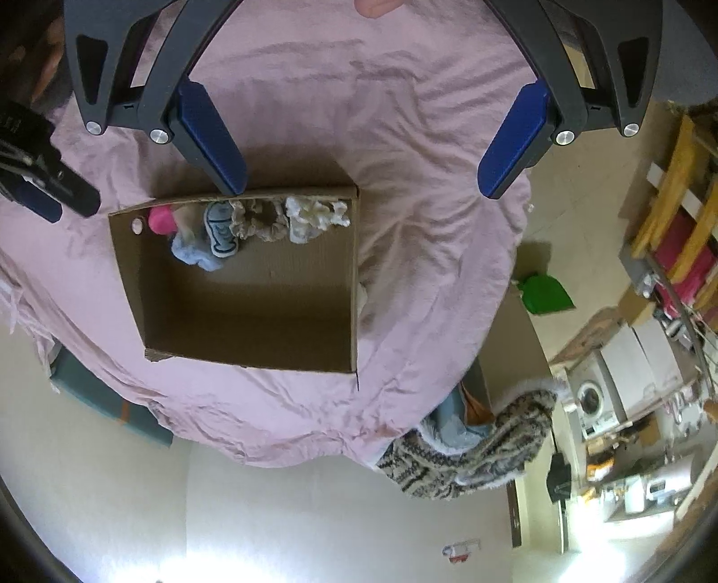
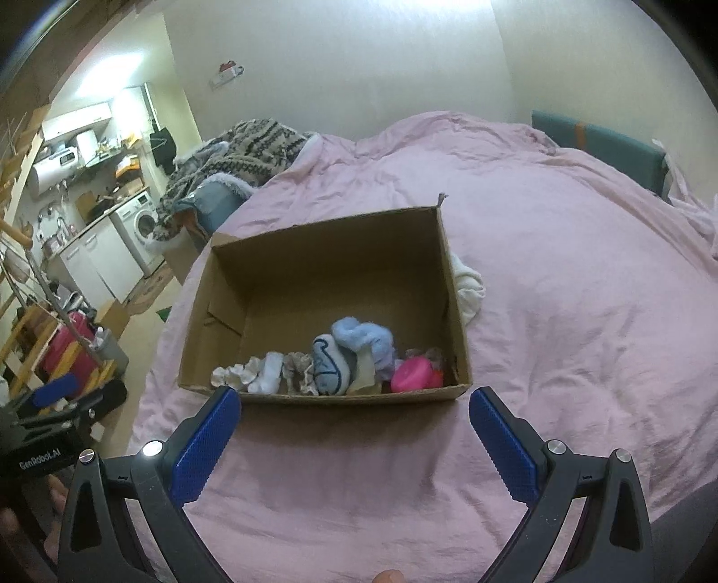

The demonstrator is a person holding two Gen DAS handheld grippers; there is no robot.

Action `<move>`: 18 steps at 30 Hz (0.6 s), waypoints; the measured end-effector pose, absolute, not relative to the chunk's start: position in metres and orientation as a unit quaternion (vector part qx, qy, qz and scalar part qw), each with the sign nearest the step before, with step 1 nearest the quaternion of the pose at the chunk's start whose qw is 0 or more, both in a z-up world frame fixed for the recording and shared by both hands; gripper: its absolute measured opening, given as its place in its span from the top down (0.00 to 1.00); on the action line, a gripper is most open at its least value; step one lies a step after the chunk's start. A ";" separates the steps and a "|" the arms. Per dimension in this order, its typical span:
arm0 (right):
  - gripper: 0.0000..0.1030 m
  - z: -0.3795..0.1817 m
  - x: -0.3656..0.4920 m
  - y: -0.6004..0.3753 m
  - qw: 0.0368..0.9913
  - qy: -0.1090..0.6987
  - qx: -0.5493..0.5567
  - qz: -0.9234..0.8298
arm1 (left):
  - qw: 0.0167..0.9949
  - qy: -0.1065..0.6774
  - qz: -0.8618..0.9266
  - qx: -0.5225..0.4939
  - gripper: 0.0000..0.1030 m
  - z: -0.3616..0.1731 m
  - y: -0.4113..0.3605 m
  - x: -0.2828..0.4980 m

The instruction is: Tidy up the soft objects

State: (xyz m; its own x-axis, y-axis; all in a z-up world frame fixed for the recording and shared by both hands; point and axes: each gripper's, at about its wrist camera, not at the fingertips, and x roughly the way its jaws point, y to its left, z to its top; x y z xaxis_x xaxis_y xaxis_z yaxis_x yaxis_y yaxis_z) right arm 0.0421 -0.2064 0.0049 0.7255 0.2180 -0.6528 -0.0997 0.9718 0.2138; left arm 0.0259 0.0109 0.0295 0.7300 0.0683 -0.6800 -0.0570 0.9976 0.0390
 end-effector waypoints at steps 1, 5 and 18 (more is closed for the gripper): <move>0.00 0.003 0.043 -0.205 0.924 0.363 0.080 0.087 | 0.930 0.366 0.032 0.008 0.00 0.029 0.010 0.026; 0.00 -0.002 0.046 -0.202 0.926 0.365 0.067 0.075 | 0.927 0.374 0.034 0.008 0.00 0.024 0.006 0.029; 0.00 -0.007 0.052 -0.199 0.925 0.372 0.052 0.061 | 0.922 0.386 0.005 -0.025 0.00 0.021 0.008 0.032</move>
State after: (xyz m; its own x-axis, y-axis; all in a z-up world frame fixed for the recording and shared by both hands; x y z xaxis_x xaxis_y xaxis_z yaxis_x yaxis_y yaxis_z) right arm 0.0515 -0.1985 -0.0071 0.7164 0.1506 -0.6812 -0.0738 0.9873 0.1406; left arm 0.0323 0.0081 0.0213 0.7025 -0.0094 -0.7116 -0.0285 0.9987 -0.0413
